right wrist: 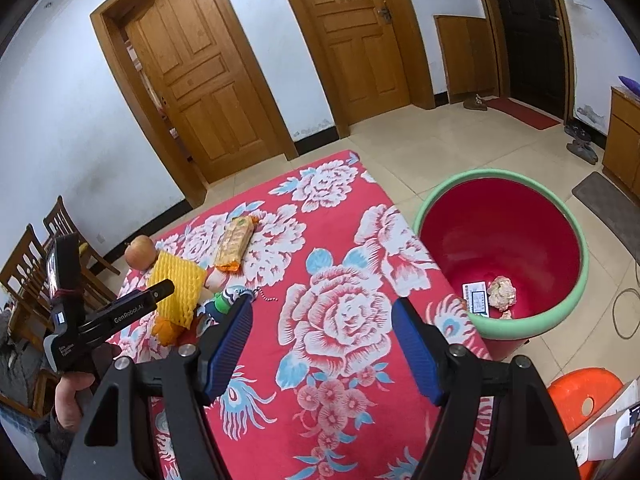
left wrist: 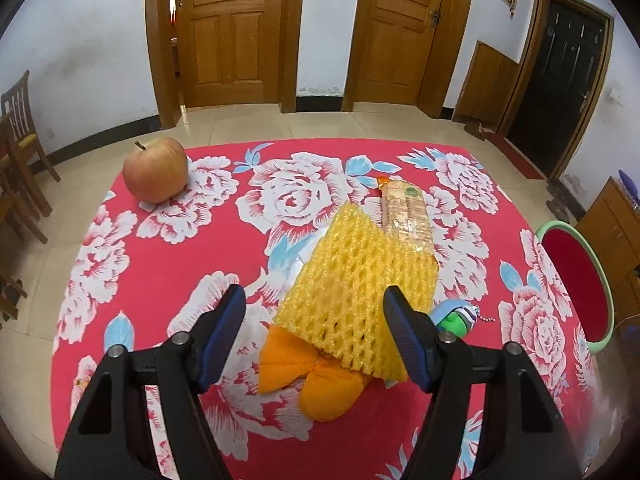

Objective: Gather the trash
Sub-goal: 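Grasp the second yellow foam net with the left gripper, then grasp the green-and-purple toy with the right gripper while the left holds the foam net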

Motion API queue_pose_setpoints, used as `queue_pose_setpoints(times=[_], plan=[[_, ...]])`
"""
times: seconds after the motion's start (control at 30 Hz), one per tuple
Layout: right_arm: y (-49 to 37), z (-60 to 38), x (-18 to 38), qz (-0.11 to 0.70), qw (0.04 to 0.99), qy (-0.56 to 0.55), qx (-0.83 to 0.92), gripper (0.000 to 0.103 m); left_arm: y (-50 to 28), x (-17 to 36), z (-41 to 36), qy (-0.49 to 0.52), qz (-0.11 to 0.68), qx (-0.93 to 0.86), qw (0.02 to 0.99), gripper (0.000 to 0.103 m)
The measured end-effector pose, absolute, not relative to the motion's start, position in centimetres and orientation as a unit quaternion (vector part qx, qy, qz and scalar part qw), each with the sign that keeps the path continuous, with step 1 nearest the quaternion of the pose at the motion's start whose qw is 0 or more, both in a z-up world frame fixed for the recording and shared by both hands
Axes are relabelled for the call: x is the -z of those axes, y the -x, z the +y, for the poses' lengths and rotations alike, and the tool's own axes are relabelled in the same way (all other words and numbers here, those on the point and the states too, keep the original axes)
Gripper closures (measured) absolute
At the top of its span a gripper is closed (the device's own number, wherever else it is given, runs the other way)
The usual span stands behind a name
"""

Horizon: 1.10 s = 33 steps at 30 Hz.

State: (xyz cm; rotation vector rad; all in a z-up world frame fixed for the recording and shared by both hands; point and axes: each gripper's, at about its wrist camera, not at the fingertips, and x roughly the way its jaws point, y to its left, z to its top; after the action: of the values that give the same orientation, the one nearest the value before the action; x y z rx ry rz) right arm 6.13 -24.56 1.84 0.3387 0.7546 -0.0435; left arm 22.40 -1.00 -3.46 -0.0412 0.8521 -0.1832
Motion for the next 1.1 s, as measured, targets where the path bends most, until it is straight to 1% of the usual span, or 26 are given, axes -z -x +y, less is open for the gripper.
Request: queue_pose_setpoints(times=[0.03, 0.07, 0.1, 0.23, 0.27, 0.33, 0.67, 0.9, 1.1], plan=[[-6.4, -24.3, -1.8, 0.368, 0.915, -0.161, 0.02, 0.029, -22.4, 3.6, -0.9, 0.027, 0.413, 0.096, 0.905, 0.049], [-6.6, -24.0, -1.8, 0.37, 0.915, -0.158, 0.018, 0.029, -22.5, 3.7, -0.8, 0.034, 0.414, 0.103, 0.904, 0.056], [-6.8, -23.7, -1.7, 0.372, 0.915, -0.155, 0.016, 0.029, -22.5, 3.7, -0.7, 0.04, 0.414, 0.109, 0.903, 0.058], [-8.0, -22.5, -1.4, 0.377, 0.914, -0.149, 0.01, 0.029, -22.5, 3.6, -0.4, 0.051, 0.408, 0.129, 0.902, 0.083], [-8.3, -22.2, -1.2, 0.379, 0.913, -0.149, 0.007, 0.029, -22.4, 3.5, -0.4, 0.054, 0.407, 0.135, 0.902, 0.087], [-9.1, -21.5, -0.9, 0.384, 0.912, -0.146, 0.0, 0.029, -22.3, 3.4, -0.3, 0.062, 0.402, 0.145, 0.902, 0.091], [-13.1, -17.2, 1.4, 0.412, 0.903, -0.119, -0.036, 0.029, -21.3, 1.5, 3.1, 0.104, 0.358, 0.116, 0.921, 0.092], [-15.0, -15.1, 3.0, 0.431, 0.896, -0.093, -0.049, 0.029, -21.9, 2.0, 5.8, 0.139, 0.362, 0.083, 0.918, 0.092], [-16.0, -13.5, 4.4, 0.449, 0.889, -0.066, -0.063, 0.029, -21.9, 2.0, 6.5, 0.149, 0.36, 0.078, 0.917, 0.092]])
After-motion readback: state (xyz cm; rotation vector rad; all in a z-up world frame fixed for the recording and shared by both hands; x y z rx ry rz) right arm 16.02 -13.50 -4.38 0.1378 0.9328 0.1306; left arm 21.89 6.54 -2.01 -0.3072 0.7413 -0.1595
